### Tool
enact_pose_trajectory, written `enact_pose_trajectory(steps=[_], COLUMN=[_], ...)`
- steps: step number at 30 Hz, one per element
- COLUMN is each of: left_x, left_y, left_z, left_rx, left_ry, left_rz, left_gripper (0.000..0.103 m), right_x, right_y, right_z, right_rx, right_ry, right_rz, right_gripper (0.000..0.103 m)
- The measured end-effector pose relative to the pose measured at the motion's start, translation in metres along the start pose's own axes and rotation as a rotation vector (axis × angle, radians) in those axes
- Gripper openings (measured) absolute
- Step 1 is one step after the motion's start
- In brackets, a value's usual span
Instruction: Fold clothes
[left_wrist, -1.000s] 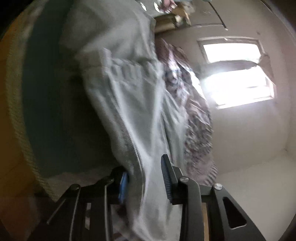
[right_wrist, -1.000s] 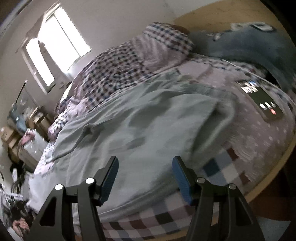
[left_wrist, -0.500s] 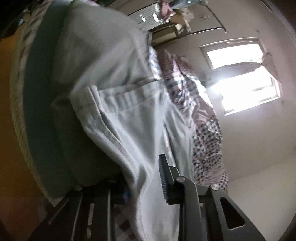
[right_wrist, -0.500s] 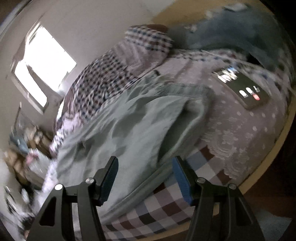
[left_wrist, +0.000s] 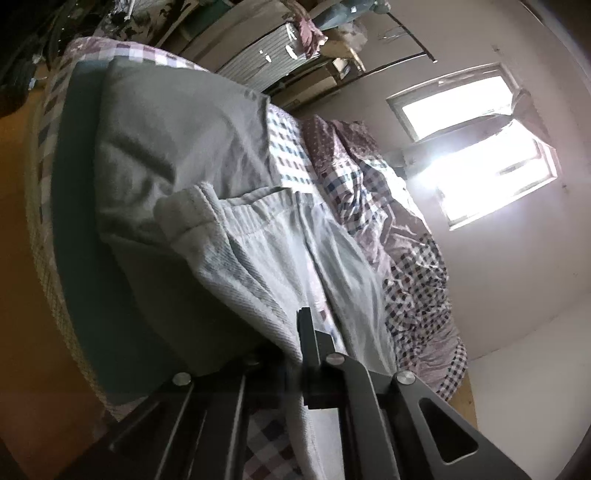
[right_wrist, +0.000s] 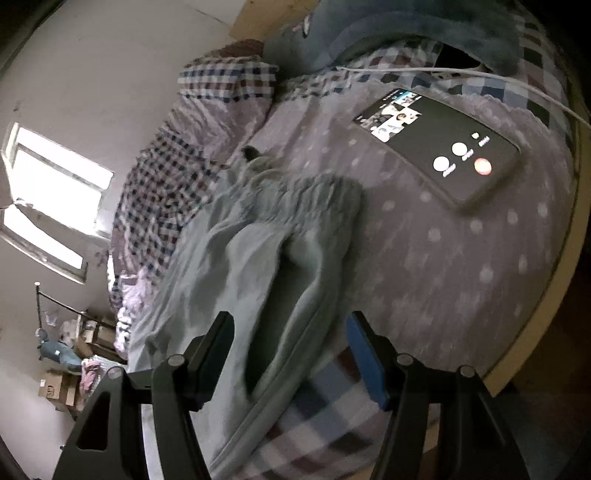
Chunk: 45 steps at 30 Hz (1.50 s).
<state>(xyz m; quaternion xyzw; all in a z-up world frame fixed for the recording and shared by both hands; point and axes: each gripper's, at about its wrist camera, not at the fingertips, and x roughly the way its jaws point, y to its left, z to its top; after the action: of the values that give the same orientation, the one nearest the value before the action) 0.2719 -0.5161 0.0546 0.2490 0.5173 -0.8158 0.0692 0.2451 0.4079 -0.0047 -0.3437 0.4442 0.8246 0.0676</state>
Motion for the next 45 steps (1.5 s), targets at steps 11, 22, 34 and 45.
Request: enact_pose_trajectory(steps=[11, 22, 34, 45], left_x=[0.003, 0.015, 0.041, -0.018], left_y=[-0.004, 0.048, 0.079, 0.104], left_z=[0.006, 0.007, -0.019, 0.010], left_rx=[-0.056, -0.160, -0.228, -0.290], left_ry=[0.023, 0.059, 0.290, 0.144], left_rz=[-0.077, -0.053, -0.036, -0.123], left_gripper=[0.004, 0.048, 0.078, 0.079], right_x=[0.048, 0.051, 0.050, 0.048], right_y=[0.001, 0.007, 0.009, 0.011], right_z=[0.028, 0.030, 0.024, 0.019], right_rx=[0.011, 0.041, 0.041, 0.032], right_ry=[0.067, 0.050, 0.017, -0.020], right_rz=[0.069, 0.064, 0.037, 0.024], right_gripper=[0.069, 0.068, 0.069, 0.069])
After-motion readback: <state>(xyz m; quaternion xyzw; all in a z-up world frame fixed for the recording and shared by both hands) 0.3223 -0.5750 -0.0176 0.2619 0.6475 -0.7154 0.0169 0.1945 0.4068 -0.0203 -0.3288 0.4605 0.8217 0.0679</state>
